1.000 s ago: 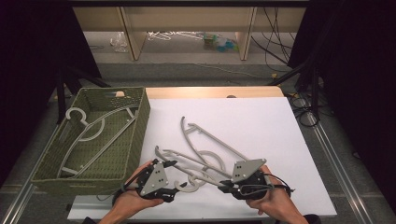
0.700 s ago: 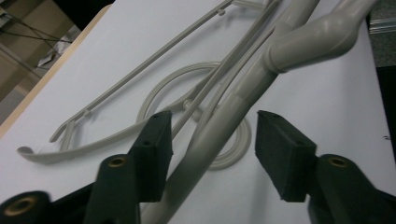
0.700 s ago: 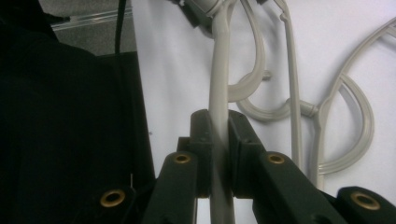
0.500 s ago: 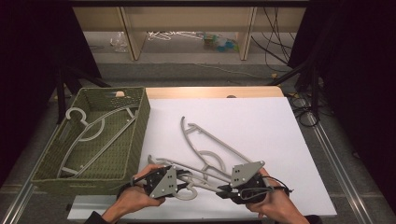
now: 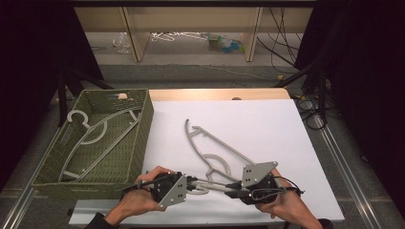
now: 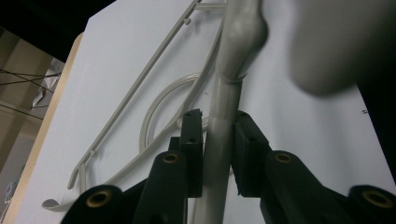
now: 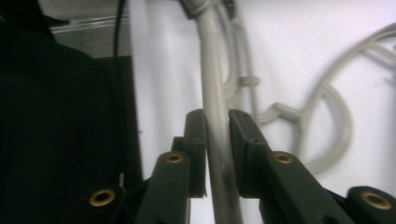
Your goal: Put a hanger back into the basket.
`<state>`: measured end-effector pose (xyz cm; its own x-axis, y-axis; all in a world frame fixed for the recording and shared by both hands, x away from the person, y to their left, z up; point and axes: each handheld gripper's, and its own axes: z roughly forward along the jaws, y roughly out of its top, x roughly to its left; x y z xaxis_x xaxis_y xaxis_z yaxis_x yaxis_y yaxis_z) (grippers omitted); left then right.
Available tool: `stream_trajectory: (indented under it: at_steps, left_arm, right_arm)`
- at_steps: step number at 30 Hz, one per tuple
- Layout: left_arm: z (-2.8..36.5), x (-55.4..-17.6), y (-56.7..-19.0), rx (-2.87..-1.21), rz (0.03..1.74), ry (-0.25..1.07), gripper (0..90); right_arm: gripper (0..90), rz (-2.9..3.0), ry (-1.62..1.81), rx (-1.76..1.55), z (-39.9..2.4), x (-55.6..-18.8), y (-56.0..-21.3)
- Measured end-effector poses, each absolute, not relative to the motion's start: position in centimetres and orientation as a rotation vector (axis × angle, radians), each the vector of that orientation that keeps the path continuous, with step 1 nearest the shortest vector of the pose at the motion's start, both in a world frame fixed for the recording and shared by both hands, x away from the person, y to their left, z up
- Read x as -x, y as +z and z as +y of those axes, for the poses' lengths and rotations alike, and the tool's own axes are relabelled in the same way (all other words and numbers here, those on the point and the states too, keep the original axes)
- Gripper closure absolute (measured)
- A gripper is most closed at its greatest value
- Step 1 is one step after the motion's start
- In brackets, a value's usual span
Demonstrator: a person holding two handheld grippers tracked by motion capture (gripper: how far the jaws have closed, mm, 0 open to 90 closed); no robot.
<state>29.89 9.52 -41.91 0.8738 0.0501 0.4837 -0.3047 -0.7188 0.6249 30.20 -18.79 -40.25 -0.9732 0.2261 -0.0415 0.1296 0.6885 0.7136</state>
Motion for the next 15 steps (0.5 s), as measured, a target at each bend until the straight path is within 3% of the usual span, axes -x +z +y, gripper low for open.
stream_trajectory:
  at_steps: [7, 9, 15]
  left_arm:
    - [9.2, -29.8, -40.5, -2.295, -0.088, 0.551, 79.9]
    - [9.3, -30.0, -40.2, -2.296, -0.019, 0.516, 79.9]
    - [10.3, -30.8, -40.0, -2.282, 0.236, 0.402, 79.9]
  right_arm:
    - [68.7, 2.694, 1.130, -0.372, -19.2, -30.5, -39.9]
    - [58.8, 2.657, 1.136, -0.415, -19.1, -30.5, -39.7]
    - [44.0, 2.572, 1.179, -0.538, -19.4, -30.7, -39.3]
